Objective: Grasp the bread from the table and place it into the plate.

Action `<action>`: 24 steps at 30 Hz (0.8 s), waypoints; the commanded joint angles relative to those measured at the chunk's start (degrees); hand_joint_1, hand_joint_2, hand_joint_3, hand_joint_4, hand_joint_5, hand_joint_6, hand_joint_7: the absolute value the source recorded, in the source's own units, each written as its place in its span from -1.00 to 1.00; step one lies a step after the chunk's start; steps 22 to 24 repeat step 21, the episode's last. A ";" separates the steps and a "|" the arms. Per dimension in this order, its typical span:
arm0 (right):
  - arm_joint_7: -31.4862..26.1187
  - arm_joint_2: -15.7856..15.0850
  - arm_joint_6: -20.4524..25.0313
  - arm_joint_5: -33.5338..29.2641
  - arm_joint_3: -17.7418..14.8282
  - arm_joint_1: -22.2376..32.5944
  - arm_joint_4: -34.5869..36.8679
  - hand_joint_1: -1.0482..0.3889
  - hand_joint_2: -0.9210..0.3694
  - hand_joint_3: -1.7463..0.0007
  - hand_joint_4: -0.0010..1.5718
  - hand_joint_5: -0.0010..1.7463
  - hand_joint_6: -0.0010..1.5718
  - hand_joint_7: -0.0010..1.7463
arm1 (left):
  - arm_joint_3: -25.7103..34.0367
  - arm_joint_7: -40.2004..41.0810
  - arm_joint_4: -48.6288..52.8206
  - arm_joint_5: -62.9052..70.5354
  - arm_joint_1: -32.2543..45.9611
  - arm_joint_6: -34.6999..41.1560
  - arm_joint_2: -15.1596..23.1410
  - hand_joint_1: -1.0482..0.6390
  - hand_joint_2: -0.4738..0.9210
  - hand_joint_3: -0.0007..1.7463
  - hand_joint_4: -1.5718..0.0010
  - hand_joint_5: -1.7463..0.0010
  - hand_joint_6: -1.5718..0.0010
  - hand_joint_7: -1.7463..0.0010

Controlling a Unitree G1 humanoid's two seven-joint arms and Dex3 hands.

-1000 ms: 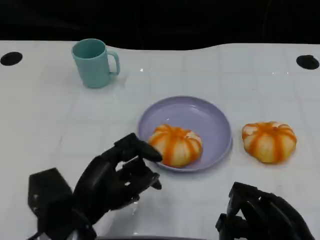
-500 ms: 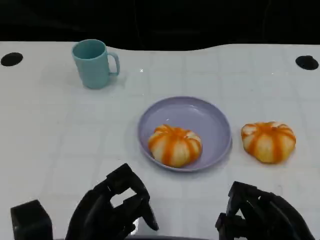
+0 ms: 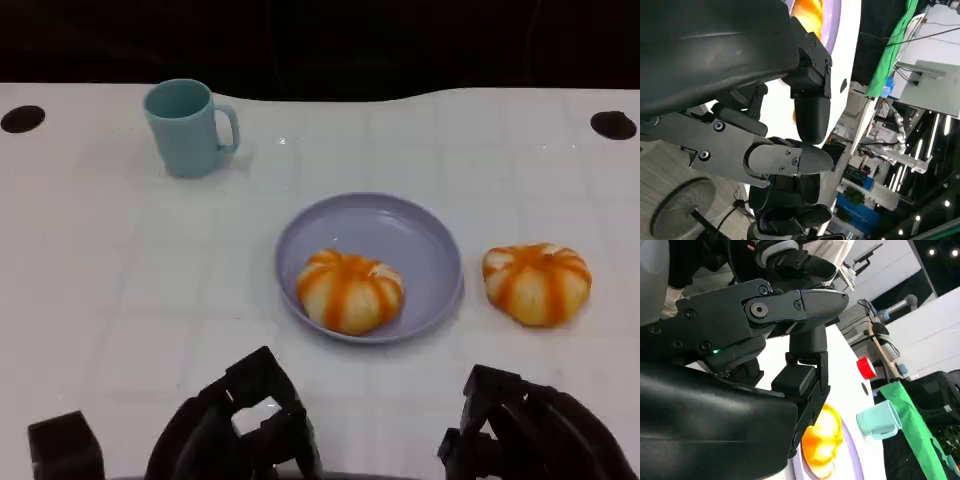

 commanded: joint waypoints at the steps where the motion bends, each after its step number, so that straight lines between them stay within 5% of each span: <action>1: 0.45 -0.74 -1.00 0.64 -1.13 0.30 0.51 -0.52 -1.00 0.74 0.12 0.81 -0.01 0.52 | 0.52 -0.97 -0.27 -0.05 0.27 0.69 1.02 -0.39 1.00 -0.64 0.00 -1.00 0.37 -1.00; 24: 0.52 -0.31 -1.56 0.49 -1.27 -0.08 1.85 -0.53 -1.00 0.75 0.11 0.83 0.01 0.50 | 1.25 -2.64 0.99 0.15 -0.49 0.94 1.32 -0.40 1.00 -0.67 0.03 -1.00 0.39 -1.00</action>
